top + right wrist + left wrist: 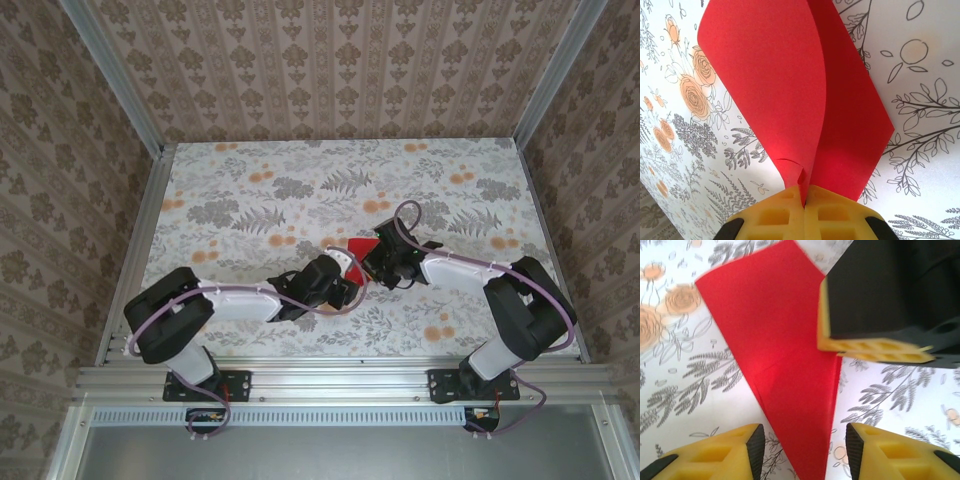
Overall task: Fold a paper plane with a square sheet of paper (pick it up from the middle)
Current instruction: Fourth fold the wing at the center of the table.
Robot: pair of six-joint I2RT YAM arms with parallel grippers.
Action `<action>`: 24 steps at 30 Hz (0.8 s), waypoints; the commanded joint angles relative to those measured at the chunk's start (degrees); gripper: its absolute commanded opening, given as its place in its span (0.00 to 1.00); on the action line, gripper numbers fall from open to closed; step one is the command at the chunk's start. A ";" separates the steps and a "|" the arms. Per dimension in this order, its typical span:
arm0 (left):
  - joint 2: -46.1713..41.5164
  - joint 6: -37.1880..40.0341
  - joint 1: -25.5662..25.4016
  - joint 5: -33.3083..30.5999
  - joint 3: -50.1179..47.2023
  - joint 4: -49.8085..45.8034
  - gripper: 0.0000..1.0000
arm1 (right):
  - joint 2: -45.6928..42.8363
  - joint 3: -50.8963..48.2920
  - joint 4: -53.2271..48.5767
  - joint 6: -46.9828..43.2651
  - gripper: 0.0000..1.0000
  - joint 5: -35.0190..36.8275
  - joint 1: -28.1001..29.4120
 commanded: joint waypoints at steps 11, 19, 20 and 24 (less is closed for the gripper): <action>0.30 4.46 1.56 5.45 -2.18 4.99 0.63 | 2.93 2.38 1.53 -0.11 0.03 -6.63 -2.00; 3.89 5.78 2.47 6.82 -0.62 5.24 0.55 | 3.53 2.27 2.13 0.67 0.03 -7.25 -1.94; 4.08 6.00 2.50 6.75 -0.46 5.20 0.55 | 3.74 2.37 2.16 0.64 0.03 -7.40 -1.96; 4.81 6.63 2.54 4.60 0.37 4.93 0.49 | 4.15 2.38 2.39 0.64 0.03 -8.06 -1.98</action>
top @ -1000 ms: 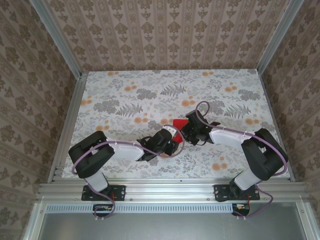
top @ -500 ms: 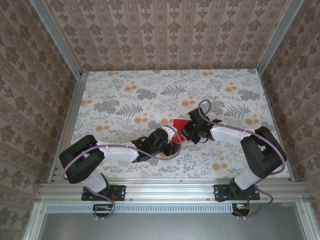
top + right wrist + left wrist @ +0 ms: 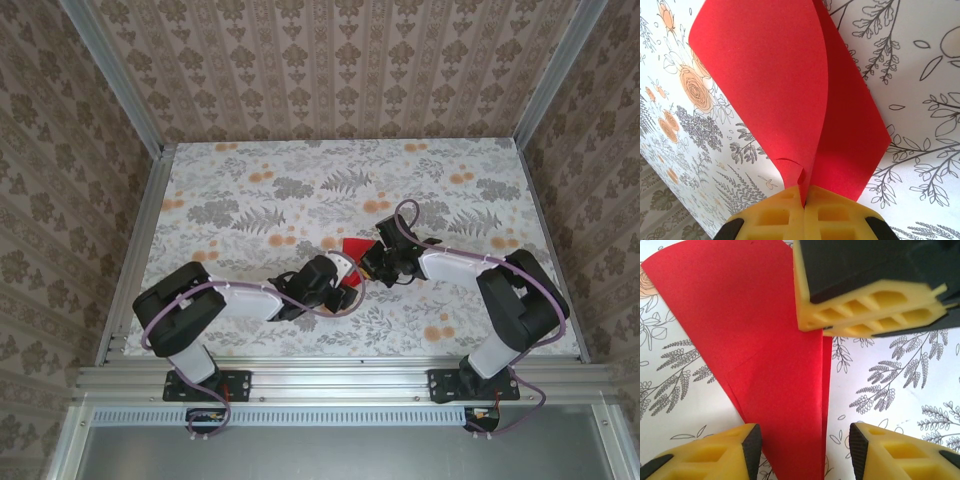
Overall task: Fold a paper plane with a square sheet of paper (pick it up from the middle)
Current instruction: Fourth fold the wing at the center of the table.
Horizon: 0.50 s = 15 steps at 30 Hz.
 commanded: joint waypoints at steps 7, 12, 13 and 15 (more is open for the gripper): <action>1.93 2.10 0.13 -2.59 2.86 0.89 0.36 | 0.90 0.76 1.22 0.86 0.07 -3.21 -0.32; 2.68 1.98 0.19 -2.24 3.05 0.82 0.24 | 0.74 0.94 1.70 0.31 0.15 -3.92 -0.59; 2.82 1.88 0.12 -2.23 2.94 0.90 0.21 | 0.57 0.94 1.82 0.12 0.17 -4.02 -0.76; 3.02 1.49 0.20 -2.06 2.87 1.01 0.17 | 0.05 0.85 1.94 -0.62 0.23 -4.10 -1.04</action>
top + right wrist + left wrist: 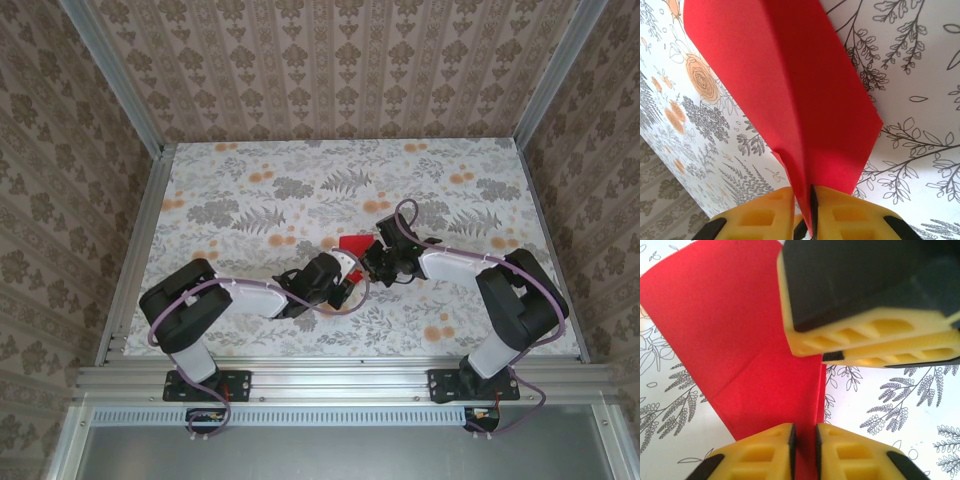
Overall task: Fold a paper plane with a square sheet of paper (pick it up from the middle)
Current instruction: Fourth fold the wing at the center of the table.
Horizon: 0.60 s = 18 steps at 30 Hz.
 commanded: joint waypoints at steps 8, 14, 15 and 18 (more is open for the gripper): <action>0.68 -3.98 1.57 3.45 -0.84 3.23 0.10 | -5.50 -1.20 5.01 -11.95 0.46 -2.57 -3.64; 0.69 -9.78 4.45 9.67 -2.94 7.54 0.07 | -9.40 -5.29 11.61 -22.35 0.46 -6.21 -5.55; 0.96 -10.88 4.79 11.09 -3.18 8.34 0.06 | -9.97 -5.71 11.84 -24.47 0.46 -6.11 -5.57; 2.01 -14.89 5.73 13.94 -3.62 10.84 0.05 | -9.68 -6.31 11.99 -29.40 0.46 -6.48 -5.82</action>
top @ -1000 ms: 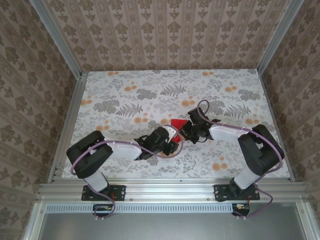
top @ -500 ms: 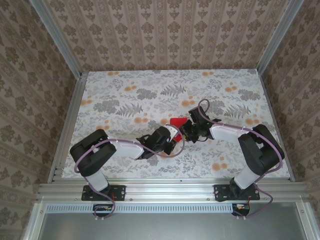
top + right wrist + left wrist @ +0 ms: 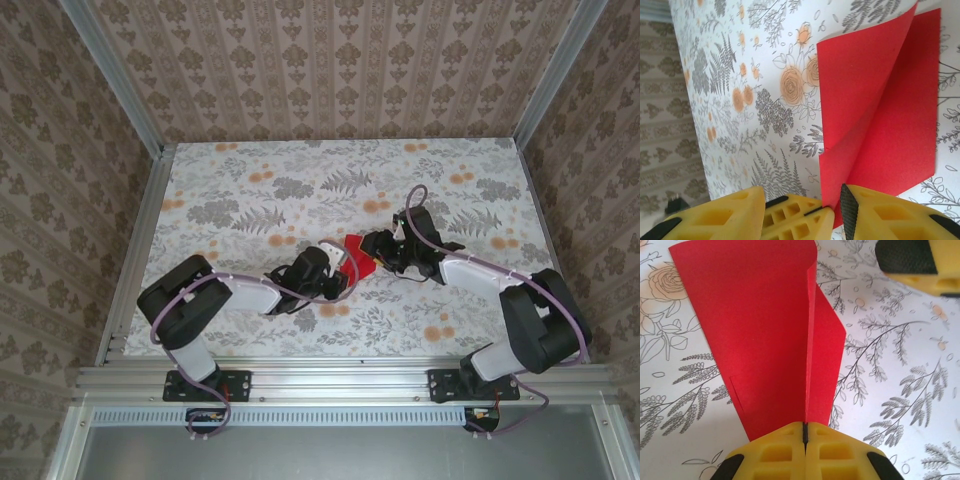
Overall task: Fold a paper plane with a square sheet of paper (pick it up from the middle)
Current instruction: Fourth fold the wing at the center of the table.
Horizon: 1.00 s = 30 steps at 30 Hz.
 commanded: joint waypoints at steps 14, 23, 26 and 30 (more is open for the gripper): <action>3.45 -20.53 4.05 11.20 -5.46 14.58 0.00 | 5.77 -3.73 10.82 -11.94 0.40 -6.76 -0.97; 4.81 -26.69 6.00 13.51 -6.34 18.02 0.00 | 10.30 -3.88 14.23 -13.76 0.39 -8.82 -1.32; 5.73 -28.07 6.26 13.88 -6.10 18.37 0.00 | 12.37 -3.29 15.68 -13.23 0.39 -10.05 -1.36; 7.19 -29.72 6.54 13.97 -6.31 19.78 0.00 | 14.31 -2.02 15.69 -12.84 0.39 -10.68 -1.41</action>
